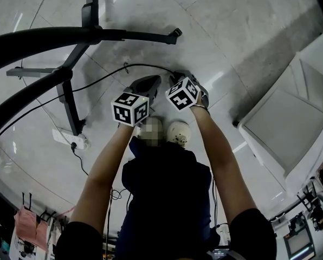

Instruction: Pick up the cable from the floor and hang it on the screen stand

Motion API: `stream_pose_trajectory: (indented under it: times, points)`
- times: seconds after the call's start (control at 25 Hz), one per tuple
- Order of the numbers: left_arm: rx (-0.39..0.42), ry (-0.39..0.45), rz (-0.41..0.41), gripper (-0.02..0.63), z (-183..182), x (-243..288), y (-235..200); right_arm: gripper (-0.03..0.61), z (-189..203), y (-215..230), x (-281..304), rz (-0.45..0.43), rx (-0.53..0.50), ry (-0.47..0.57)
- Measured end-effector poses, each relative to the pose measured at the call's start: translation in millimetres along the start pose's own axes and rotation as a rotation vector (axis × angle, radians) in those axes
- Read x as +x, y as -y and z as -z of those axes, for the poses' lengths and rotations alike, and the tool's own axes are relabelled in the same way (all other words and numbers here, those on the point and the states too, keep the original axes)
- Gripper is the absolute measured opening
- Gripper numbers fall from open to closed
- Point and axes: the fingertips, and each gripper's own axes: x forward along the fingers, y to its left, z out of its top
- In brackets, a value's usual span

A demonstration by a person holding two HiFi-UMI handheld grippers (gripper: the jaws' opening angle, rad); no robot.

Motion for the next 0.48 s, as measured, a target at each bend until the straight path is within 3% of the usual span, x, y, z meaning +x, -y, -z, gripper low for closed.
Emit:
stream_pose_trajectory:
  times: [0.2, 0.48]
  points:
    - [-0.007, 0.001, -0.003, 0.006, -13, -11, 8, 0.089, -13, 0, -29, 0.003, 0.042, 0.045]
    - [-0.018, 0.004, -0.015, 0.006, -37, -45, 37, 0.089, -26, -16, -75, -0.137, 0.325, 0.098]
